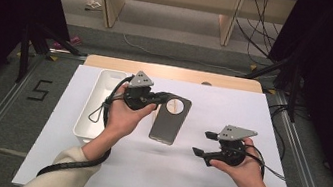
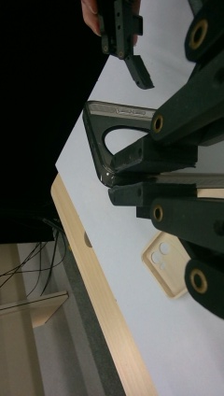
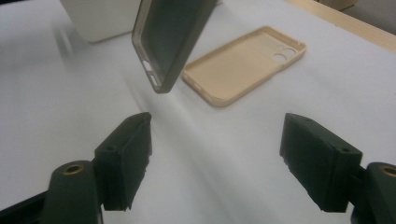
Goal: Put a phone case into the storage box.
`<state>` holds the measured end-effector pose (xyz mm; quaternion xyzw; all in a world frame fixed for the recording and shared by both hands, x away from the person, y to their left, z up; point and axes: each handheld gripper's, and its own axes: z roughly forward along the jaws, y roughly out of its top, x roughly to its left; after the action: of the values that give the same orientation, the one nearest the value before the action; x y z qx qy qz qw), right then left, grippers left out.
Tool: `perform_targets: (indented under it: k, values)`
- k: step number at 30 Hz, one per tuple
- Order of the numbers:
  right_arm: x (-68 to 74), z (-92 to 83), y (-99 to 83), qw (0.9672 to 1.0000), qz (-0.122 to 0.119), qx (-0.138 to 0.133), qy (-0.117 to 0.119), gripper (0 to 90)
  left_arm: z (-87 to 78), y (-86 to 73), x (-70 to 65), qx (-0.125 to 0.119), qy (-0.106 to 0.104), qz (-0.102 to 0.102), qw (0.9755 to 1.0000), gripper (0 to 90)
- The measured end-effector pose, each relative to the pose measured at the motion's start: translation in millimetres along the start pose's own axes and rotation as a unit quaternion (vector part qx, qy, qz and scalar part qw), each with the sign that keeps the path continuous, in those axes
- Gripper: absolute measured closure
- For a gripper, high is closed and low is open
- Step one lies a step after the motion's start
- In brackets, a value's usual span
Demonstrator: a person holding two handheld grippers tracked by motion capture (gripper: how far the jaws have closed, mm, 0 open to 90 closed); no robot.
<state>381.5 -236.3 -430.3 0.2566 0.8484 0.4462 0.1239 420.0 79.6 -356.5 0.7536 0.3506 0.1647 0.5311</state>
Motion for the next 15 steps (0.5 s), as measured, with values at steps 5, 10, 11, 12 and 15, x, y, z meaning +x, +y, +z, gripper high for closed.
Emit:
perform_targets:
  k: [5,10,11,12,15]
  values:
    - [-5.2,-4.8,-3.5,0.9997,0.019,-0.014,-0.001,23.9,-13.6,-5.5,4.2,-0.021,0.002,-0.002,0.9998,82.5]
    - [-8.1,-8.3,-7.5,0.9991,0.034,-0.024,-0.003,22.6,-23.2,-9.3,5.9,-0.033,0.001,0.0,0.9995,82.5]
    - [-9.0,-9.4,-8.6,0.9989,0.039,-0.027,-0.002,22.3,-24.2,-9.2,6.2,-0.032,0.002,0.002,0.9995,82.5]
    - [-9.0,-9.4,-8.6,0.9989,0.039,-0.027,-0.002,22.3,-25.3,-8.9,6.6,-0.035,0.002,0.003,0.9994,82.5]
    - [-8.9,-10.9,-9.5,0.9987,0.041,-0.028,-0.003,22.2,-27.8,-7.4,7.5,-0.039,0.002,0.007,0.9992,82.5]
